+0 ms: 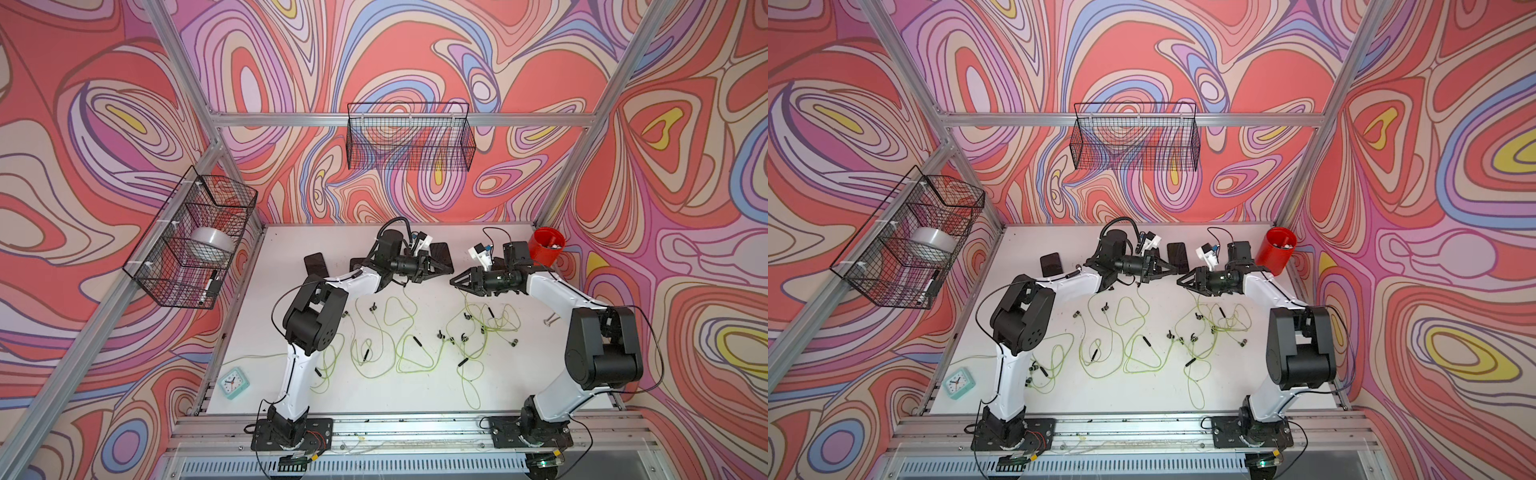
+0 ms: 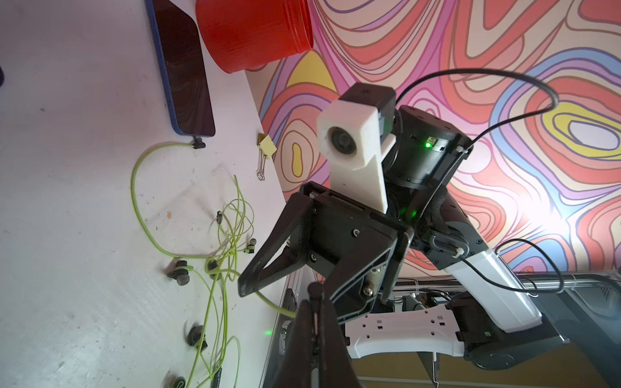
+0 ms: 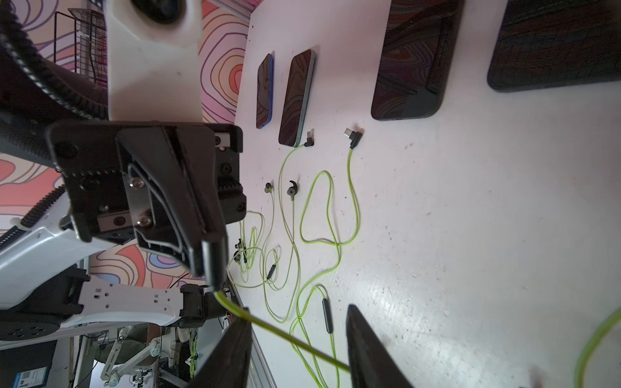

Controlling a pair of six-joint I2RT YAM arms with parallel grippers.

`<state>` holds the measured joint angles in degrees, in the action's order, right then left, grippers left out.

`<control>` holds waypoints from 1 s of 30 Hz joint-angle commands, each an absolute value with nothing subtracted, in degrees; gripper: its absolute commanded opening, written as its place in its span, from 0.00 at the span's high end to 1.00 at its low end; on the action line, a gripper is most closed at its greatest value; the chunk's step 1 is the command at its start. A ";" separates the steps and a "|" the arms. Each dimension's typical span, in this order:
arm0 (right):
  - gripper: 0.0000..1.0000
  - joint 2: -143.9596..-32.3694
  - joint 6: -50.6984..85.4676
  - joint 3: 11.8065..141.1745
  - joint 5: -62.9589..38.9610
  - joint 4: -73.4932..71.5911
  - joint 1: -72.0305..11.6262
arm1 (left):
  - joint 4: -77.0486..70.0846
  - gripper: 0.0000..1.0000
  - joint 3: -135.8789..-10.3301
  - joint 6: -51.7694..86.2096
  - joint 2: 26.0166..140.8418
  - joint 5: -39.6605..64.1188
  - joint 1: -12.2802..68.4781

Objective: Plug wired earphones into phones
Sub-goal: Pick up the wired earphone from the center of the board.

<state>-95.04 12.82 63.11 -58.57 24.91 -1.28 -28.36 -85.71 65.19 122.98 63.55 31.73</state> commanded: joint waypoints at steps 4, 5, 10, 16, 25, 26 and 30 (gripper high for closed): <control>0.66 -94.92 16.95 63.92 -59.85 18.75 -1.54 | -32.78 1.00 -84.12 65.31 122.04 65.57 31.72; 0.68 -94.92 17.50 63.75 -59.97 18.12 -1.66 | -32.63 1.00 -84.03 65.01 121.84 65.37 31.73; 0.75 -95.01 20.19 63.02 -60.02 14.33 -2.81 | -25.62 1.00 -84.63 59.46 120.63 63.96 31.73; 0.92 -94.59 20.67 62.80 -59.79 14.12 -3.07 | -23.42 0.75 -83.38 55.95 118.46 60.78 31.49; 0.95 -93.87 19.56 62.05 -58.97 16.26 -3.07 | -27.78 0.66 -81.74 58.51 117.73 58.73 30.70; 0.95 -93.88 19.67 61.97 -59.18 16.05 -3.05 | -27.90 0.67 -81.74 58.60 117.77 58.58 30.70; 0.95 -93.78 19.95 61.79 -59.75 15.69 -3.16 | -27.94 0.70 -81.74 59.23 118.36 58.06 30.72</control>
<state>-95.02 20.27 62.63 -59.42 16.08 -2.96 -25.54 -82.32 58.76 119.98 58.65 30.96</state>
